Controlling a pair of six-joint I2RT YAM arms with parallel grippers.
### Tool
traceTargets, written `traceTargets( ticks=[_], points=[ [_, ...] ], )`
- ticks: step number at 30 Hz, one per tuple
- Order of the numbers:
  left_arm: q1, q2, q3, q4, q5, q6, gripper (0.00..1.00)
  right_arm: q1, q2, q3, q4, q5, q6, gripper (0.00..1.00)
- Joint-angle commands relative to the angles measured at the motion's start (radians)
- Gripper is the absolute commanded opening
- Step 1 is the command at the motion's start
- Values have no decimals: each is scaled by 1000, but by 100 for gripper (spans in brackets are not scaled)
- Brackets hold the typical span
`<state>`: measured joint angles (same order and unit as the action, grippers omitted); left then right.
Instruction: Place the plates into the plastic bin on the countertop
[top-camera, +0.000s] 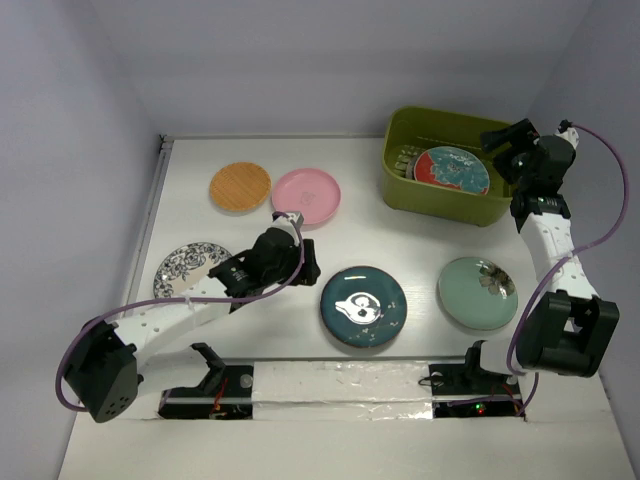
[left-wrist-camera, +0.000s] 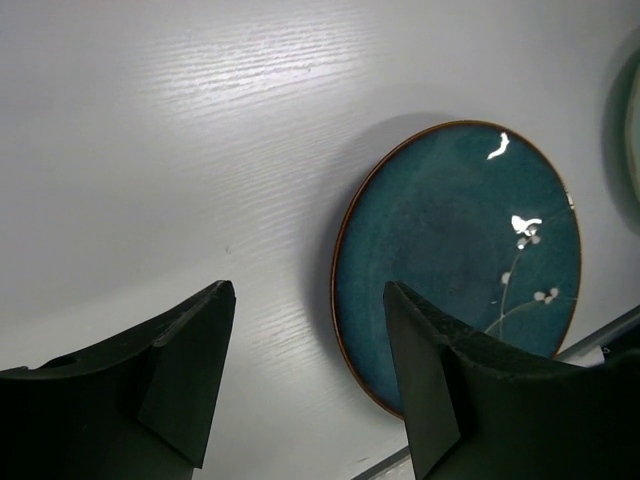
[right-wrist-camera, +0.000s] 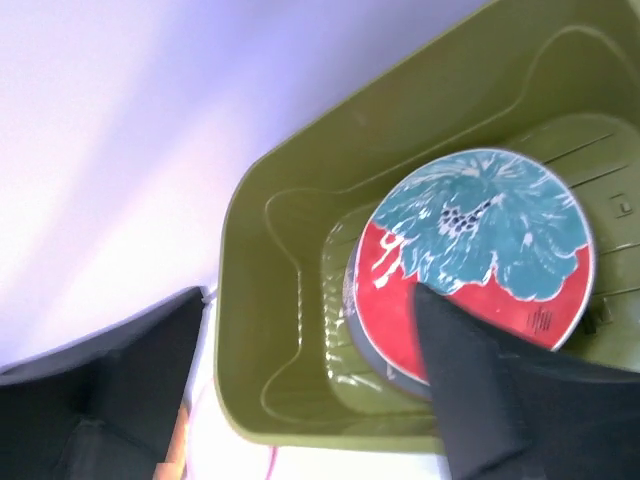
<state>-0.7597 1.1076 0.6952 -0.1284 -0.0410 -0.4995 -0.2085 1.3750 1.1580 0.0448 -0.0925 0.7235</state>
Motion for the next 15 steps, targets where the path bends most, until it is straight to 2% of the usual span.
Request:
traceTargets(
  ticks=[1,2,3,7,10,14,15],
  points=[
    [-27,9,-25,3,-62,-39,59,3,-25,-55,56,-52,30,81],
    [-27,14,-29,9,-53,-48,60,3,-39,-64,59,-58,30,75],
    [-38,18,-45,18,-30,-54,61,3,-75,-75,63,-65,31,54],
    [-47,9,-85,45,4,-89,61,12,-169,-125,69,-85,28,0],
    [-67,9,-108,75,36,-109,62,37,-238,-205,127,-141,53,0],
    [-79,52,-141,163,128,-135,63,128,-332,-294,177,-150,54,0],
    [-88,75,-152,186,169,-145,63,173,-356,-311,188,-164,53,3]
  ],
)
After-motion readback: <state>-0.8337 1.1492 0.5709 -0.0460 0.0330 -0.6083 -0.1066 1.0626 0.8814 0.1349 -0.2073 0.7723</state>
